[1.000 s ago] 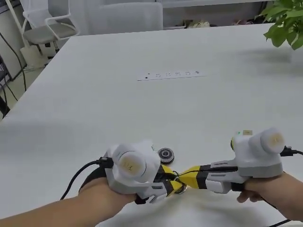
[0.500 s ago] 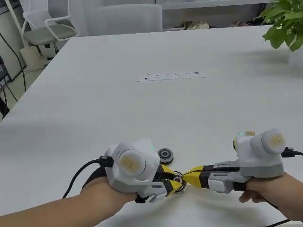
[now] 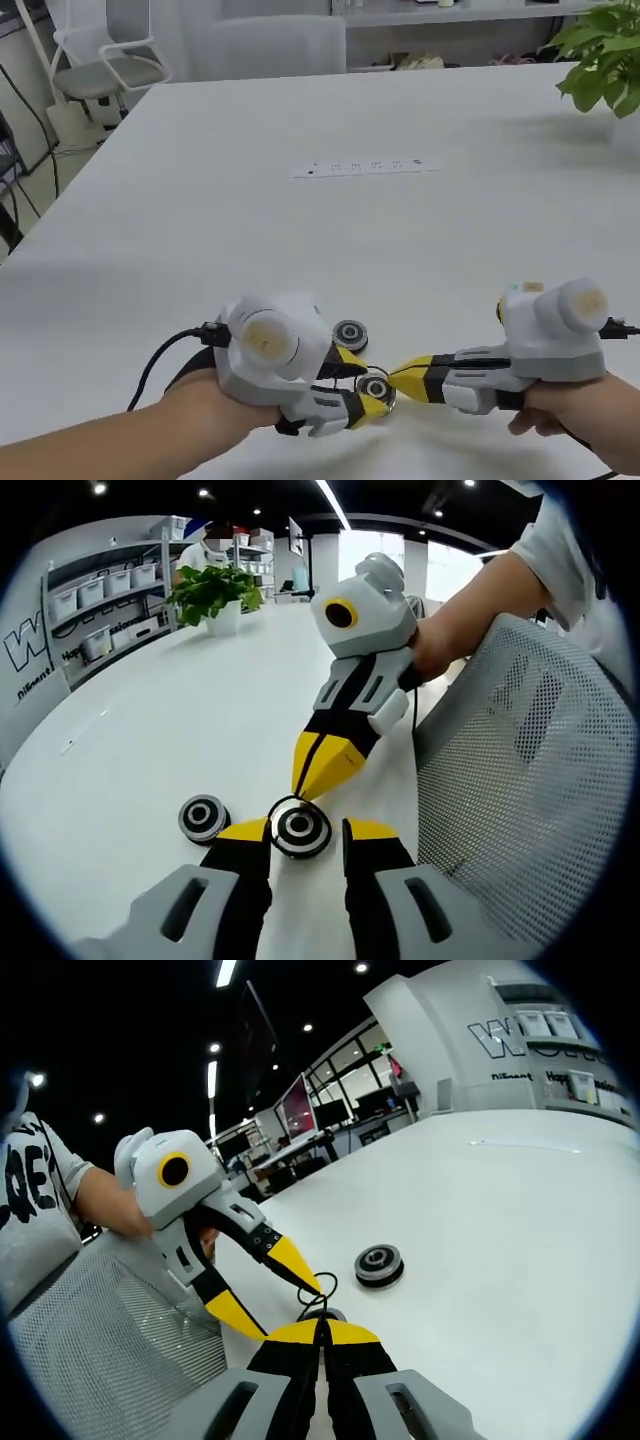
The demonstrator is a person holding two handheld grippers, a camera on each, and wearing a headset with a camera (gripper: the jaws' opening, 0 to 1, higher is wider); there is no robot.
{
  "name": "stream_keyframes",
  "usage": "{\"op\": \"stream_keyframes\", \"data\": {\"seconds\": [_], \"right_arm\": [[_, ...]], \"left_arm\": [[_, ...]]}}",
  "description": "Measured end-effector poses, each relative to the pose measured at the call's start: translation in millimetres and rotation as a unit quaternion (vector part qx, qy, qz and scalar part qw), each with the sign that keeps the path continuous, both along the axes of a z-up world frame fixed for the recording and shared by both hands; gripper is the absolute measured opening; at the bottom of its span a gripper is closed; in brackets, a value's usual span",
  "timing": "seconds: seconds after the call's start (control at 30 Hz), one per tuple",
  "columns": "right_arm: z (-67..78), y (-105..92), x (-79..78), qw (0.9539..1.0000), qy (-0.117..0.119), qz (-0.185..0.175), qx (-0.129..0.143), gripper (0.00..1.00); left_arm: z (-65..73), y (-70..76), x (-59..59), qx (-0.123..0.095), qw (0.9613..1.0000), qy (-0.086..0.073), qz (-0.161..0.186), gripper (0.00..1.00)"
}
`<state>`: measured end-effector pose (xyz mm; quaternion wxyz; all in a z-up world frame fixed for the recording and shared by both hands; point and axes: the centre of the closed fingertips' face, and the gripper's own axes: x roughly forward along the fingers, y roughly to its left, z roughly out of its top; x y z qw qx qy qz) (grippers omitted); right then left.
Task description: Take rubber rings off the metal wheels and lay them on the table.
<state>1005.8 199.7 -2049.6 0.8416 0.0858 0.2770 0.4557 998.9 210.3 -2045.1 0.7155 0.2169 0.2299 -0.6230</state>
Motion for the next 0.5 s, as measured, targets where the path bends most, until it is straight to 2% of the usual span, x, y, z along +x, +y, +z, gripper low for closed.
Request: {"op": "stream_keyframes", "data": {"seconds": [0.5], "right_arm": [[15.3, -0.5, 3.9, 0.9999, -0.010, -0.007, 0.012, 0.00]], "left_arm": [[36.9, 18.2, 3.4, -0.038, 0.9991, -0.006, 0.017, 0.42]]}}
